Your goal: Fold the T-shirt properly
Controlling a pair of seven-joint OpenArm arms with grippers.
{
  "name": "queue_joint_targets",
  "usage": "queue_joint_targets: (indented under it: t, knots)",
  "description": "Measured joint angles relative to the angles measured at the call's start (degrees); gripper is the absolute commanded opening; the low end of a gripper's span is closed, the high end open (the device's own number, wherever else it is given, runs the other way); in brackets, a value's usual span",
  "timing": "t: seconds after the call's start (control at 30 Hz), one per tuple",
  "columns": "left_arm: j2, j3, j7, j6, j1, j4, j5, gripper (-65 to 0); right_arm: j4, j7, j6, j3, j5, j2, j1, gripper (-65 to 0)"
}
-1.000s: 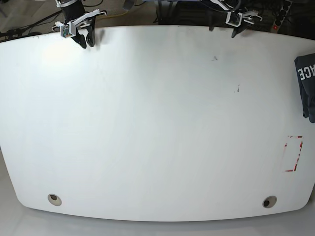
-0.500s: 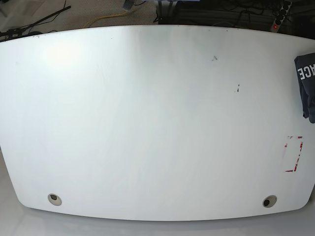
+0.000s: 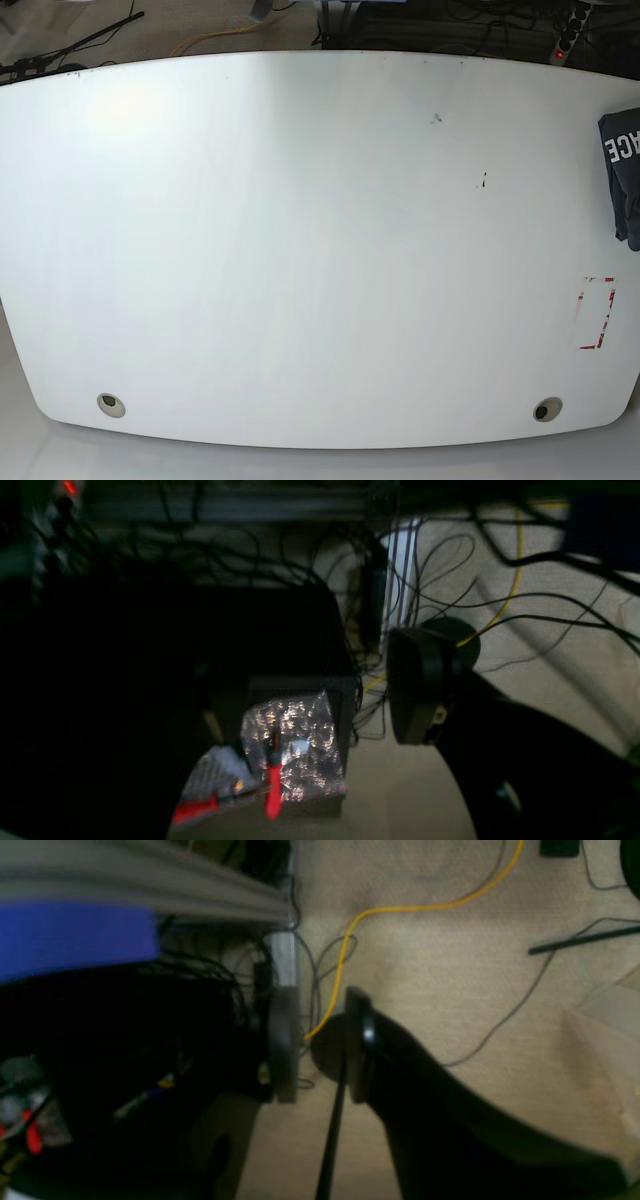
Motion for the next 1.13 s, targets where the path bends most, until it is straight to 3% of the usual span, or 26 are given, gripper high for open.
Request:
queue_joint_targets:
  t: [0.27, 0.47, 0.73, 0.8, 0.93, 1.13]
  knots:
    - [0.0, 0.0, 0.1, 0.0, -17.4, -25.0, -0.1, -26.0, -17.0, 0.1, 0.2, 0.0, -0.2, 0.0, 13.0, -50.6]
    - [0.1, 2.1, -0.2, -0.2, -26.8, -36.8, 0.0, -25.7, -26.0, 0.2, -0.2, 0.0, -6.4, -0.2, 21.0, -50.4]
    - [0.5, 4.6, -0.5, -0.2, -39.2, -51.5, 0.5, -25.8, -34.0, 0.4, 0.0, 0.2, -9.4, -0.7, 28.8, -49.9]
    - [0.5, 4.6, -0.6, 1.0, -40.8, -52.7, 0.5, -25.8, -36.2, -0.2, -0.2, 0.2, -9.6, -0.7, 30.6, -49.9]
    - [0.5, 4.8, -0.7, 8.7, -42.0, -53.0, 0.5, -25.8, -39.3, 0.0, -0.2, 0.2, -9.6, -0.7, 34.0, -49.9]
    - [0.4, 7.5, 5.2, 9.5, -41.5, -50.9, 0.5, -25.8, -40.3, 0.4, -0.2, 0.2, -9.5, -0.6, 35.3, -49.8]
